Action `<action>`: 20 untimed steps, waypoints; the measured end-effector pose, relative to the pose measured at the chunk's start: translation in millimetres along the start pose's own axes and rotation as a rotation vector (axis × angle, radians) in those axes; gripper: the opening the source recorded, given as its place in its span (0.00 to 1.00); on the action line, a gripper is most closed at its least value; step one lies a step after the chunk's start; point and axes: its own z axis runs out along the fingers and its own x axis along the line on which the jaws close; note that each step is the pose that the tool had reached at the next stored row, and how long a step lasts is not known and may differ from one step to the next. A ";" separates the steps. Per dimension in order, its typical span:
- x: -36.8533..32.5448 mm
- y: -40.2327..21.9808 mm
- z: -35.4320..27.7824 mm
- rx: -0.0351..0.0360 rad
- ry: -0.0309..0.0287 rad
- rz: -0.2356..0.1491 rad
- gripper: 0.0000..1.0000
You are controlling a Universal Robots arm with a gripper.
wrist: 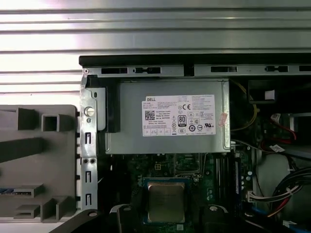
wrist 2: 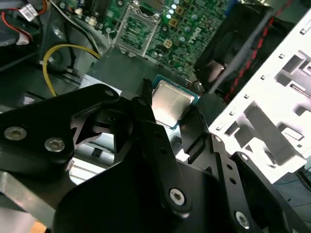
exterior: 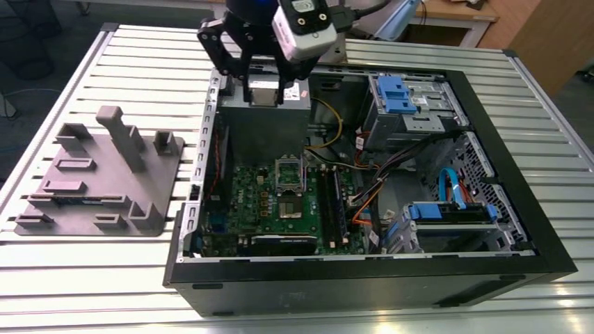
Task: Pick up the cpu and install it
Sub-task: 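Pick up the cpu and move it towards the insertion slot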
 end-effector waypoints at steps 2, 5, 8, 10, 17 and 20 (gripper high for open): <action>-4.8 0.1 0.6 0.0000 0.0000 0.000 0.47; -10.0 0.3 1.7 0.0000 0.0000 0.000 0.47; -15.3 0.4 3.0 -0.0001 -0.0001 0.000 0.47; -18.1 0.4 3.6 -0.0001 -0.0001 0.000 0.47; -18.6 0.5 3.8 0.0001 0.0000 0.000 0.47; -18.6 -0.4 5.7 0.0001 0.0000 0.000 0.47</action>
